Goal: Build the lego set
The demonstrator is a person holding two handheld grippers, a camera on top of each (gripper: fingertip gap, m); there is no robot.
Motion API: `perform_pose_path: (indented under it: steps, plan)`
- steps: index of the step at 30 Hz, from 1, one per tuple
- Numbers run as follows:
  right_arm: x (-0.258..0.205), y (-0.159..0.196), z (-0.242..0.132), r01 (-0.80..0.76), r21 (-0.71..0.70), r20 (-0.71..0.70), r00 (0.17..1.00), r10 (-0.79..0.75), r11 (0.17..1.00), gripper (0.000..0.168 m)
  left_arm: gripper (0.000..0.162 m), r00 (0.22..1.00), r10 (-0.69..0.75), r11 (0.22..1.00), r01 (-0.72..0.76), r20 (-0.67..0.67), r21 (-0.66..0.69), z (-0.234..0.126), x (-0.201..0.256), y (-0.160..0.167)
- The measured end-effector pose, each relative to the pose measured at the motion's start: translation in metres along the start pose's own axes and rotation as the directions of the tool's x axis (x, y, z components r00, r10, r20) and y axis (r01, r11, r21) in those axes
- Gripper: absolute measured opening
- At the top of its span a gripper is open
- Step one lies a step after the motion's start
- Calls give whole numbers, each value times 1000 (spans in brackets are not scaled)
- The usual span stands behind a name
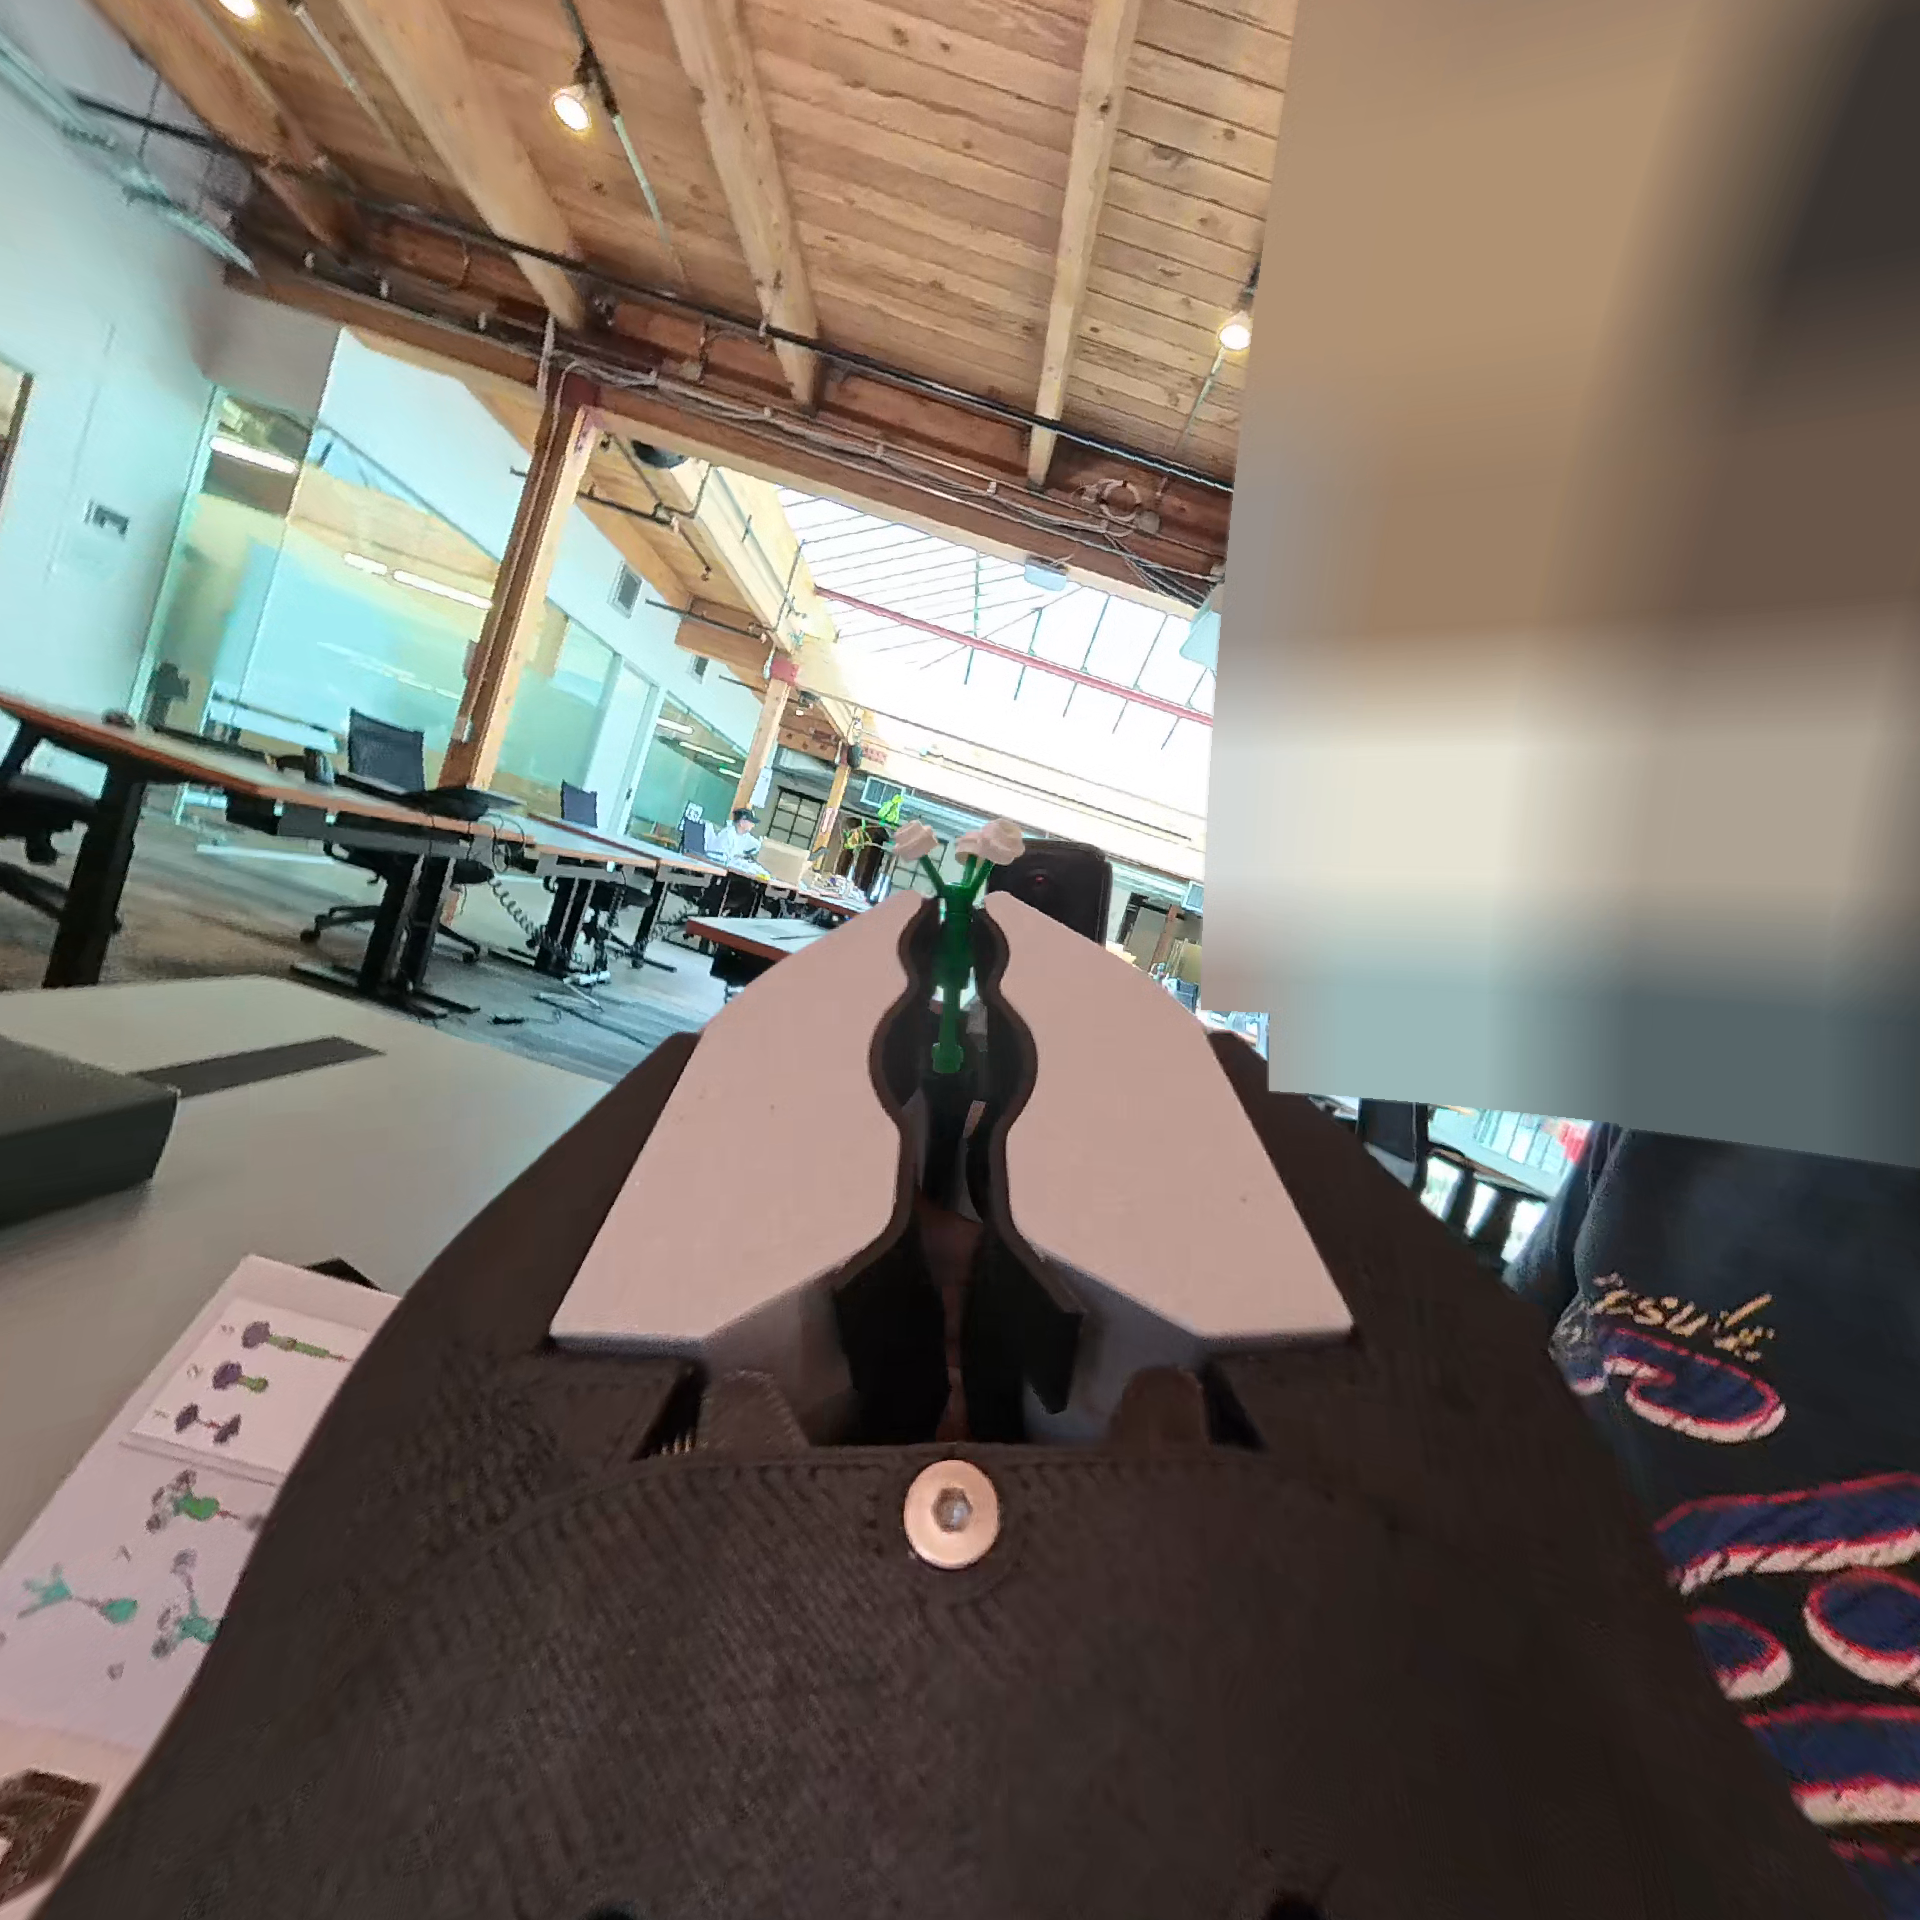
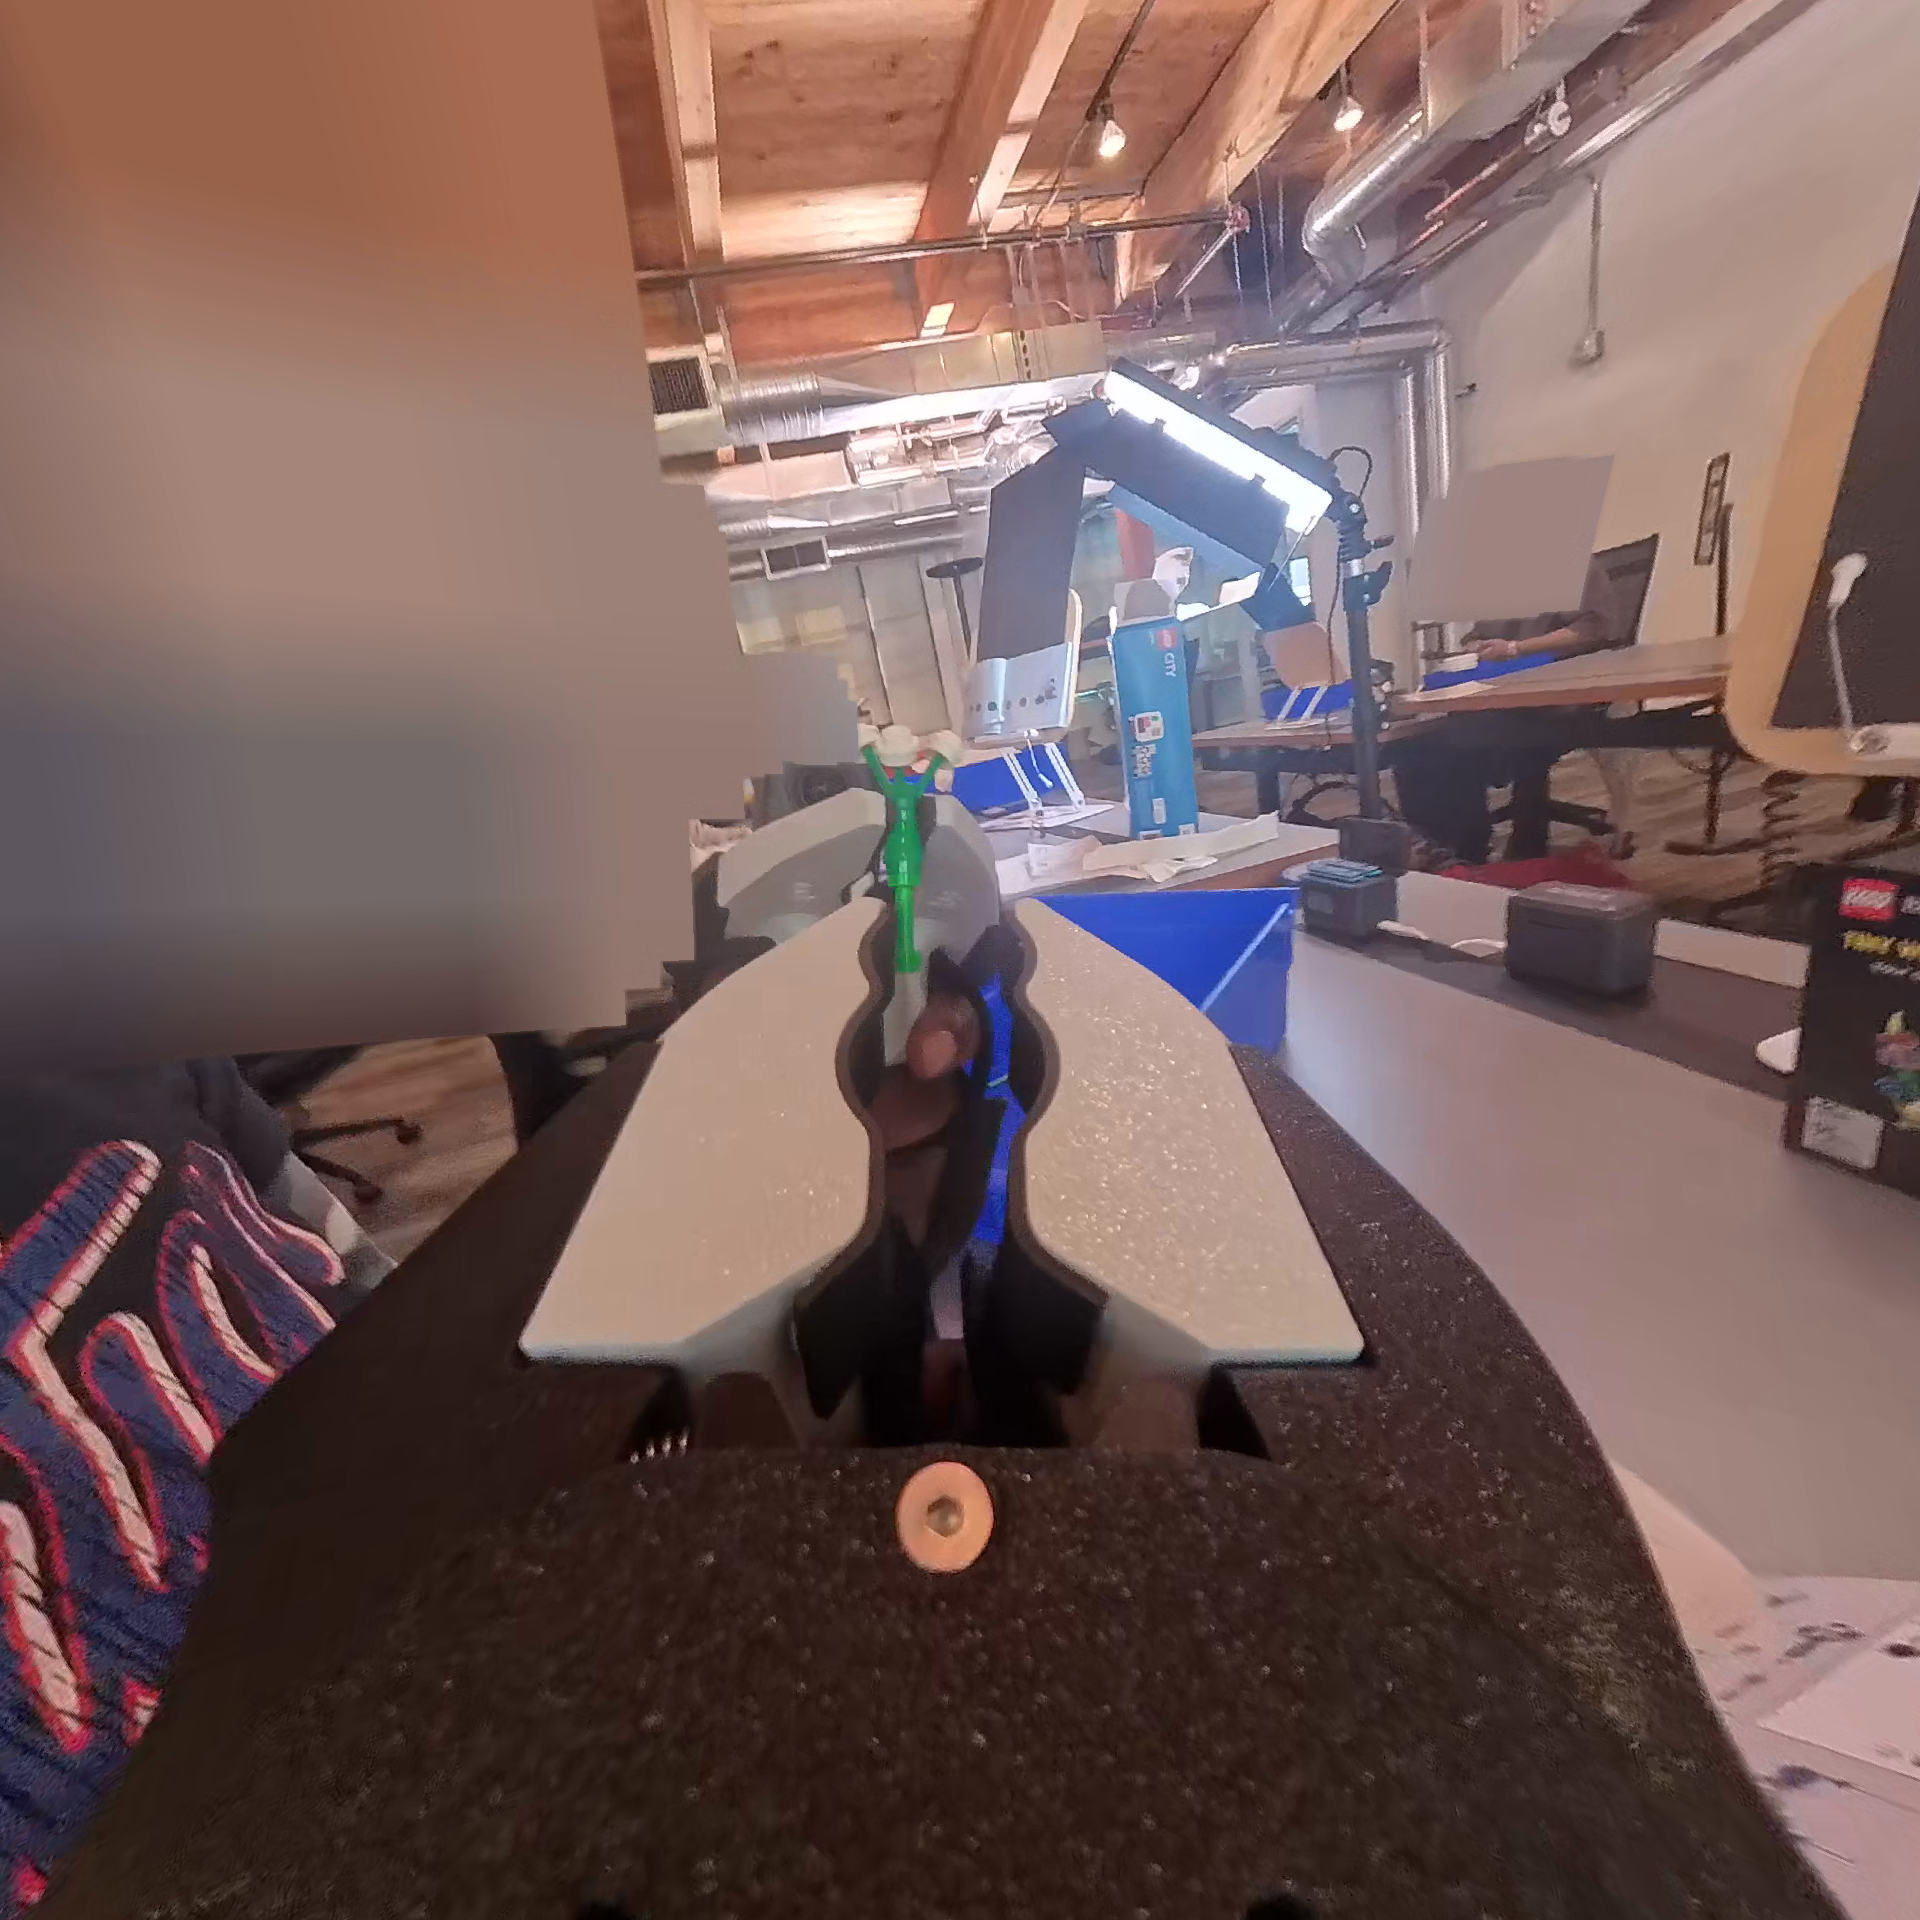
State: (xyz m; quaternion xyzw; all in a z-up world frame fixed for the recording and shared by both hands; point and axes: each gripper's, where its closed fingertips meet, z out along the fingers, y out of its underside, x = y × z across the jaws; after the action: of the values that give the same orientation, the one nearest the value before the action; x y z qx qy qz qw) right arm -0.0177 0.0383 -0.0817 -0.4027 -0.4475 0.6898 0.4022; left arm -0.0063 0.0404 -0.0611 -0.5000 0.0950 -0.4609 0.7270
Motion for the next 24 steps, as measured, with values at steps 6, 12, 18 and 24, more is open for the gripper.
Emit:
perform_pose_path:
  steps: [6,12,18,24]
  plan:
    - [-7,-6,-8,215,-35,-21,976,-216,976,18,6,998,65,998,-65,-23,11,-8,1,0]
    - [-13,-16,-9,315,-39,-36,948,-317,948,12,5,988,149,988,-148,28,-42,-12,-6,8]
    - [-12,-9,-5,460,-131,-145,867,-476,878,7,6,825,502,854,-425,259,-299,-16,-35,24]
    - [-2,3,-4,541,-278,-209,772,-600,793,8,6,587,764,633,-602,268,-487,-14,-41,30]
